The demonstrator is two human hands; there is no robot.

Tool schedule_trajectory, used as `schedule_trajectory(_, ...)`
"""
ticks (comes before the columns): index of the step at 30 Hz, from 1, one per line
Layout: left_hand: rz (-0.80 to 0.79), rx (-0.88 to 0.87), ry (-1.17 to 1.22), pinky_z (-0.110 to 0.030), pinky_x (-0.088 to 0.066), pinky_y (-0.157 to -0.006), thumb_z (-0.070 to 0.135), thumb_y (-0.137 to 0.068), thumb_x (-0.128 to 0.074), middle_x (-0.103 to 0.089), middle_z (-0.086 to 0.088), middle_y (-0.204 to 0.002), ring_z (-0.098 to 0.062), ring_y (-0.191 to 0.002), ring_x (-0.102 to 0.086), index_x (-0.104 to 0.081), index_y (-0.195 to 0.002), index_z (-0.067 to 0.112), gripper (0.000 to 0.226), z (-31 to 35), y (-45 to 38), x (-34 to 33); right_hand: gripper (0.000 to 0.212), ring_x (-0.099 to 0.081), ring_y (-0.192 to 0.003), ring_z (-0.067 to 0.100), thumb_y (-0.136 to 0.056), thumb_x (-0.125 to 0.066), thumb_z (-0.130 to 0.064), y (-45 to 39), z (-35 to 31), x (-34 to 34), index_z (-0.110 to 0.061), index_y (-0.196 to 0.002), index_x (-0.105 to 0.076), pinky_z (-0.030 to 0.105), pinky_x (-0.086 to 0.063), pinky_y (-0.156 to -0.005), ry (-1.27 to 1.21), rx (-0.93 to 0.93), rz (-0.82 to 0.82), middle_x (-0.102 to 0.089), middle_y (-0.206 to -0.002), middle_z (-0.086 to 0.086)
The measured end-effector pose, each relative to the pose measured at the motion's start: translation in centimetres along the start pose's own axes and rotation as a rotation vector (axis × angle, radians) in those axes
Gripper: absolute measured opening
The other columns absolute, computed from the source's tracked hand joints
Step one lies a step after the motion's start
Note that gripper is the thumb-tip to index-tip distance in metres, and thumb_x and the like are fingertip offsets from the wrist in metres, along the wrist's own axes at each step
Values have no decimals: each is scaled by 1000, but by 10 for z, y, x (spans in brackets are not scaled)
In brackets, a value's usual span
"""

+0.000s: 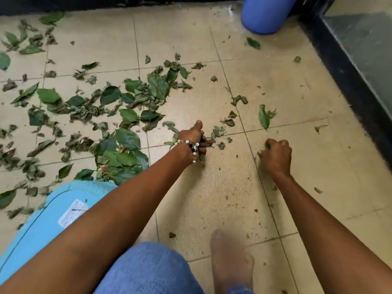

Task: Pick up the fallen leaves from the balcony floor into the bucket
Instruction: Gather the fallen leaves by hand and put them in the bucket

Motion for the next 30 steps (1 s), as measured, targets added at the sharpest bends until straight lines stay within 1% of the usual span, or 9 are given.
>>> schedule_trajectory(2, 20, -16, -2, -11, -26, -37, 36, -96, -58, -44, -6, -56, -11, -27, -29, -47, -64, 9, 43, 7, -11, 0, 23, -55, -104, 39, -88, -63, 0, -11, -6, -3, 2, -110, -68, 32, -40, -82, 14, 56, 28, -57, -111, 25)
schedule_trajectory(5, -1, -34, -7, -11, -26, -38, 33, -96, -58, -41, -7, -58, -10, -28, -27, -46, -64, 9, 42, 13, -24, -16, 23, -58, -101, 34, -87, -63, 2, -40, -19, -3, -2, -108, -71, 28, -41, -87, -51, 128, 32, -63, -107, 21)
schedule_trajectory(10, -37, -24, -74, -12, -26, -36, 34, -96, -58, -42, -5, -55, -12, -27, -30, -48, -63, 9, 43, 20, -34, -42, 38, -50, -114, 27, -88, -62, -2, -78, -24, 16, -8, -126, -62, 16, -34, -92, -242, 72, 161, -51, -125, 15)
schedule_trajectory(12, -36, -34, -87, -13, -26, -36, 33, -96, -58, -43, -5, -53, -13, -28, -30, -48, -62, 9, 43, 27, -36, -47, 44, -39, -124, 30, -90, -64, -13, -90, -23, 16, -14, -133, -56, 29, -34, -99, -146, 62, 172, -42, -135, 14)
schedule_trajectory(15, -18, -50, -94, -13, -27, -36, 33, -96, -57, -44, -6, -54, -13, -29, -31, -48, -62, 9, 43, 37, -40, -51, 61, -17, -140, 37, -93, -61, -30, -105, -25, -4, -25, -148, -34, 46, -25, -113, -24, 98, -73, -17, -157, 14)
schedule_trajectory(17, -7, -51, -91, -13, -26, -36, 33, -97, -57, -44, -6, -55, -13, -30, -30, -48, -62, 9, 43, 40, -42, -52, 62, -7, -144, 40, -98, -52, -29, -108, -28, -16, -27, -152, -23, 53, -16, -117, 19, 129, -184, -9, -161, 12)
schedule_trajectory(22, 4, -38, -129, -13, -27, -35, 34, -96, -57, -44, -6, -57, -13, -29, -31, -49, -65, 9, 41, 30, -45, -54, 53, -21, -140, 37, -97, -39, 0, -98, -36, -17, -10, -149, -34, 41, -21, -115, 108, 366, -172, -25, -156, 16)
schedule_trajectory(27, 2, -20, -134, -12, -26, -36, 35, -96, -56, -43, -6, -57, -12, -27, -32, -48, -66, 8, 41, 22, -39, -51, 50, -29, -137, 38, -98, -52, -11, -83, -33, -17, -10, -146, -39, 37, -30, -111, 180, 432, -253, -29, -154, 18)
schedule_trajectory(30, -7, -24, -145, -12, -26, -36, 36, -97, -55, -43, -6, -58, -12, -27, -32, -49, -67, 8, 41, 19, -33, -53, 35, -50, -114, 36, -93, -59, -9, -65, -37, -16, -9, -129, -60, 38, -46, -90, 240, 521, -94, -59, -128, 16)
Point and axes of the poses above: each hand's wrist, its own y-axis away from the middle knuckle, its own x-axis out of the back of the hand, z = x × y, the point moved 6 cm from there along -y, towards the middle knuckle
